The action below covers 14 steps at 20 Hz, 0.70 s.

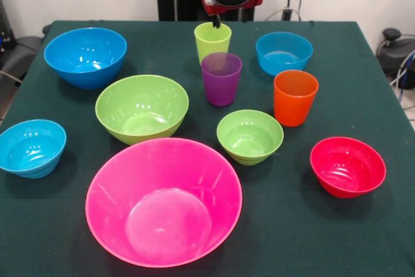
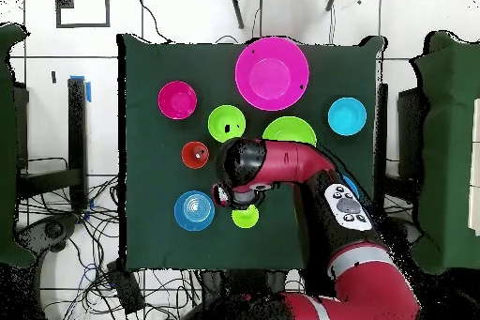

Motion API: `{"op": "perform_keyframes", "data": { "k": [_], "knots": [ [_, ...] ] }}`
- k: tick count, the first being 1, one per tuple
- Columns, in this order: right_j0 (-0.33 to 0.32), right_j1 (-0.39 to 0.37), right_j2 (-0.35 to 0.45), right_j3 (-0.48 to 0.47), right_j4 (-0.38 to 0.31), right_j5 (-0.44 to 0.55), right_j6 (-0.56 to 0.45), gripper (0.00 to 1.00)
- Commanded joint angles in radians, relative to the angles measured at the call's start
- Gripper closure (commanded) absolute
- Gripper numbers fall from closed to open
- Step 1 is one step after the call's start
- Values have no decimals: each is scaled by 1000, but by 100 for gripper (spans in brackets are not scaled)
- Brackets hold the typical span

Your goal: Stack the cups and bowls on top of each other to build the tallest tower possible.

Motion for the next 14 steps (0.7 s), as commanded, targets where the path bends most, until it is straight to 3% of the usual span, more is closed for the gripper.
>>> {"op": "perform_keyframes", "data": {
  "k": [1,14],
  "knots": [
    [8,63,50,-87,-81,14,-73,0],
    [1,60,48,-60,-91,-41,-73,0]
  ]
}}
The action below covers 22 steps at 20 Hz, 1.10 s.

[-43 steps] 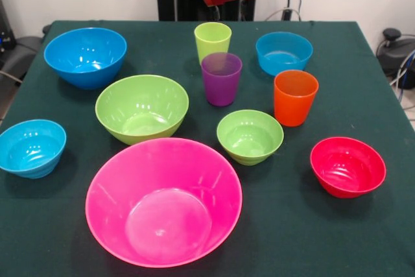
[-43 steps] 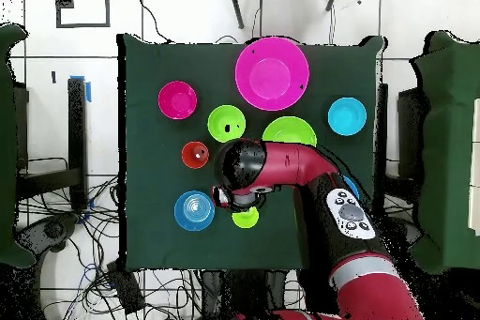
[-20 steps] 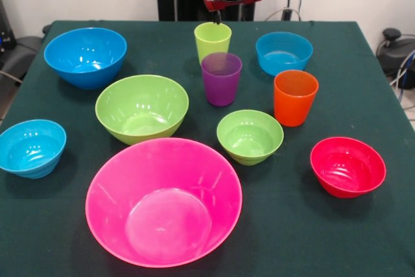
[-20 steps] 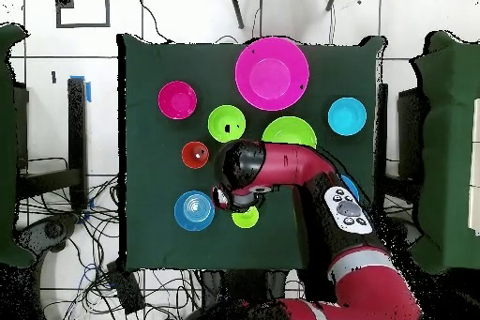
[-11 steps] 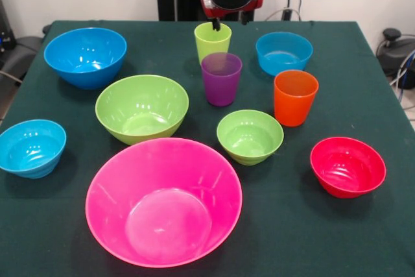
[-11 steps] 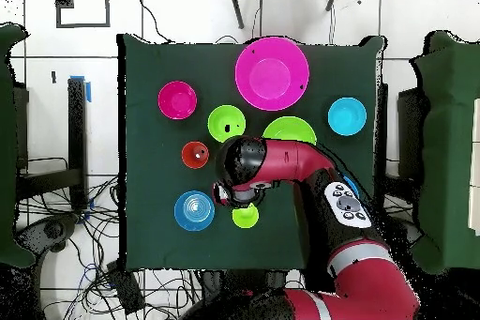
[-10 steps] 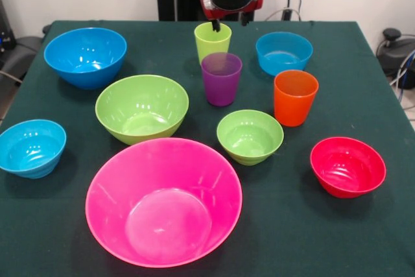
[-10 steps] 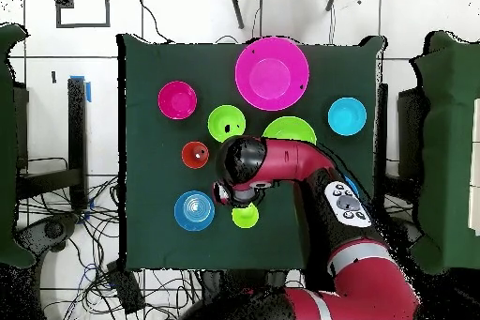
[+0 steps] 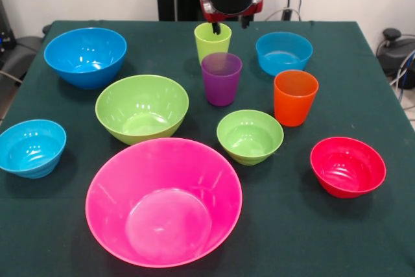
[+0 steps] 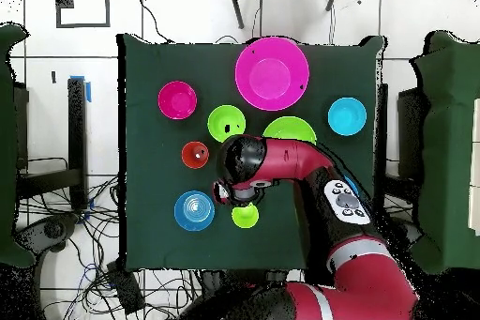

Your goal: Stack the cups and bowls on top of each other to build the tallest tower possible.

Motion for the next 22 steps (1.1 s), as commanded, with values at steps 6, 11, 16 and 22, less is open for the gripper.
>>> {"op": "perform_keyframes", "data": {
  "k": [6,11,16,22],
  "knots": [
    [-3,20,45,-3,-102,-89,-66,0],
    [-9,18,49,21,-118,-130,-58,0],
    [-17,24,53,27,-127,-150,-57,0],
    [-14,41,54,10,-130,-151,-57,0]
  ]
}}
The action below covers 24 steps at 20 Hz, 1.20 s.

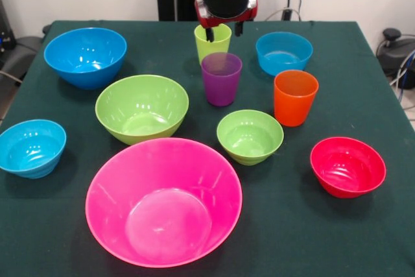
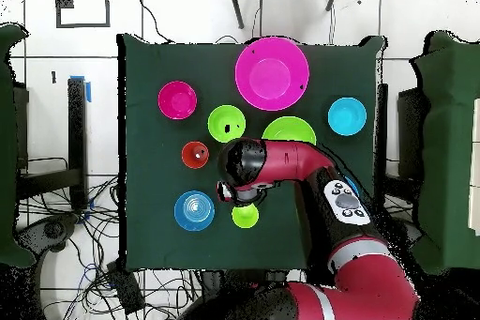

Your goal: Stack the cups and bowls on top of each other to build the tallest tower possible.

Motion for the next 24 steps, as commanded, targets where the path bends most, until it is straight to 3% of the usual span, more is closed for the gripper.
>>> {"op": "perform_keyframes", "data": {
  "k": [1,16,24],
  "knots": [
    [-10,44,54,9,-76,-92,-56,0],
    [-18,51,50,34,-79,-134,-43,0],
    [-6,-22,43,81,-58,-98,-27,0]
  ]
}}
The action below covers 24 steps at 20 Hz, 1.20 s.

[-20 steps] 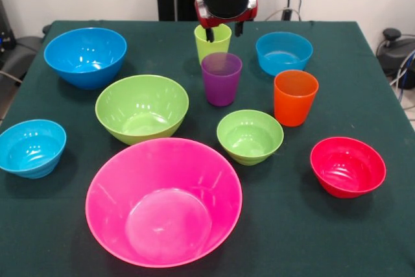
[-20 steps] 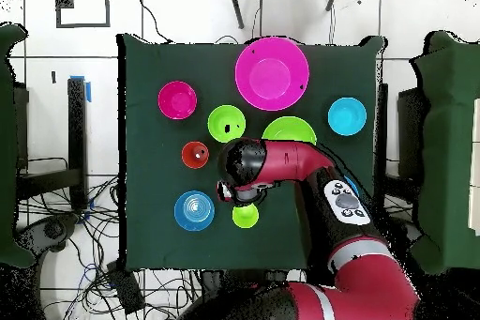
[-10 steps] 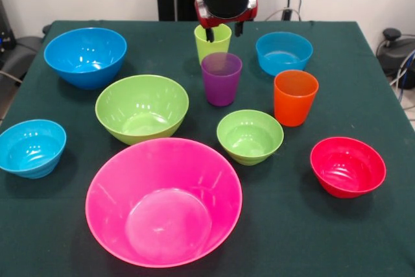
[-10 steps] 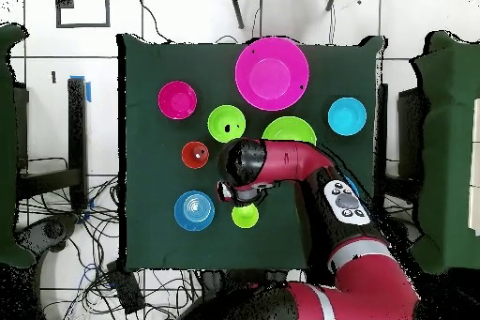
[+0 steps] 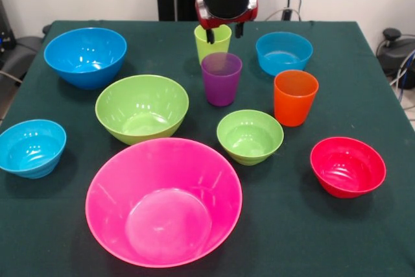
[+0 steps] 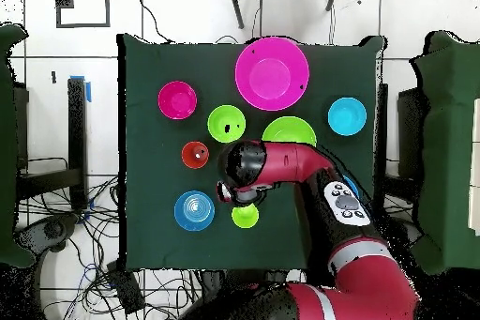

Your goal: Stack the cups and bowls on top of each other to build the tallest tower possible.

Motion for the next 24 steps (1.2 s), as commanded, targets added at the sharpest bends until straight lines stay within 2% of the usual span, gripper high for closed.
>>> {"op": "perform_keyframes", "data": {
  "k": [1,12,20,24],
  "knots": [
    [-5,-23,43,71,-56,-66,-26,0],
    [-4,-81,40,116,-39,-38,-15,0],
    [-7,-44,39,106,-49,-67,-11,0],
    [-15,-49,37,134,-54,-104,-6,0]
  ]
}}
